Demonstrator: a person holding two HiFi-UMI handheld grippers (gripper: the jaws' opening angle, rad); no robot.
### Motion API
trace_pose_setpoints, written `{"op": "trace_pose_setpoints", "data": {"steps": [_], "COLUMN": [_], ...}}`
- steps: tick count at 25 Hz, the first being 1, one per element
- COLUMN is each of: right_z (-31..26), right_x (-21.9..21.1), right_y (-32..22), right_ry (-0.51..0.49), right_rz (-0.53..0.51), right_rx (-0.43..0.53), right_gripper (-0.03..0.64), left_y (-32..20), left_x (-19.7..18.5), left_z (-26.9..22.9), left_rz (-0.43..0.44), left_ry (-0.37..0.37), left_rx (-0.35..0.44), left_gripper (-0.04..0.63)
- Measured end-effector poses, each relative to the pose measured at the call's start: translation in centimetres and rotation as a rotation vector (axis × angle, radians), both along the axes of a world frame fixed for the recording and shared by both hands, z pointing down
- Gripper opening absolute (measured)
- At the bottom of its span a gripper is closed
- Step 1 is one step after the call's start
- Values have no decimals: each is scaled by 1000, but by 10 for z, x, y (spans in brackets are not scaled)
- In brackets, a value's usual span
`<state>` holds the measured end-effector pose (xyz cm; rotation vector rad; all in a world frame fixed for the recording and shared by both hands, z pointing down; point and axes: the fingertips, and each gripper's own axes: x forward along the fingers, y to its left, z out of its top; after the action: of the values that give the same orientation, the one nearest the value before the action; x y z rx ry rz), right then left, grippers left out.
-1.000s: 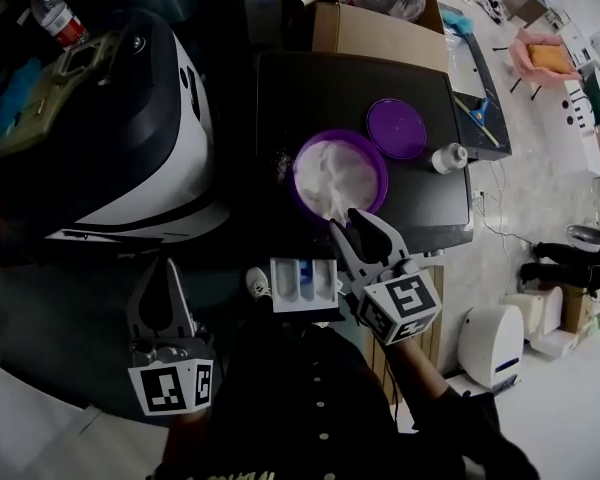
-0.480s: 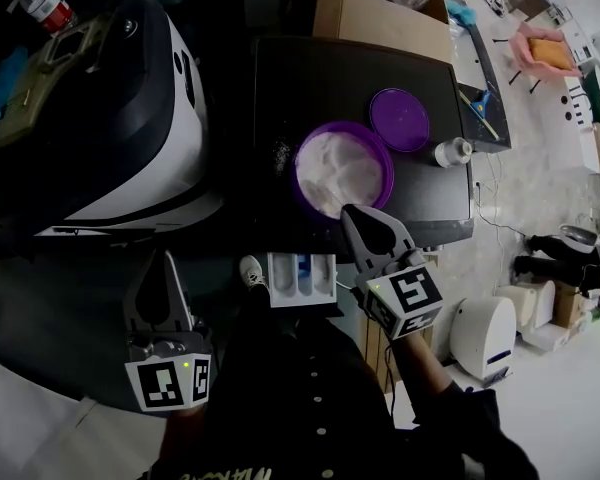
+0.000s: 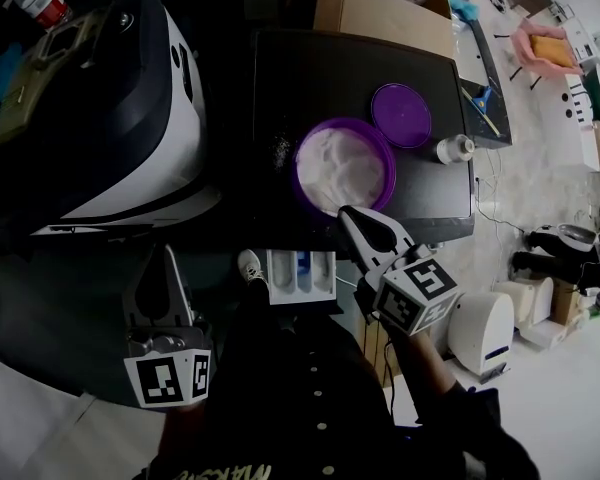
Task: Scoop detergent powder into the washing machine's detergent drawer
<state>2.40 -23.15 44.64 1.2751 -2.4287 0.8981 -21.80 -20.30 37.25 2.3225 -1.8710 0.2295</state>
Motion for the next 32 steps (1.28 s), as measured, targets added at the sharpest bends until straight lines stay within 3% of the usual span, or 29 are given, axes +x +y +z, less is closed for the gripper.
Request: {"op": "trace_pose_setpoints", "data": {"steps": [6,10,20,27,32], "right_z": [-5,-10,-39,-75,-88], "right_x": [12,20,37,48,54], "right_y": [-7,-8,-4,20,47], "right_ry": [-223,-225,-342,-398,-479], "right_rz": [105,112,153,136,133], "right_rx": [-62,-41,-19,13,-16], "right_gripper": [32,32,32,32,32], "left_y": [0,1,9,20,30], "left_x": [2,4,16,27,37], "left_z": [-3,-10,-34,-54,-62], "left_rz": [3,6,17,28,33], "left_ry": [-3,-10,-19,-17,-10], "left_rx": [7,21,80,140,157], "left_gripper": [7,6,6,6,6]}}
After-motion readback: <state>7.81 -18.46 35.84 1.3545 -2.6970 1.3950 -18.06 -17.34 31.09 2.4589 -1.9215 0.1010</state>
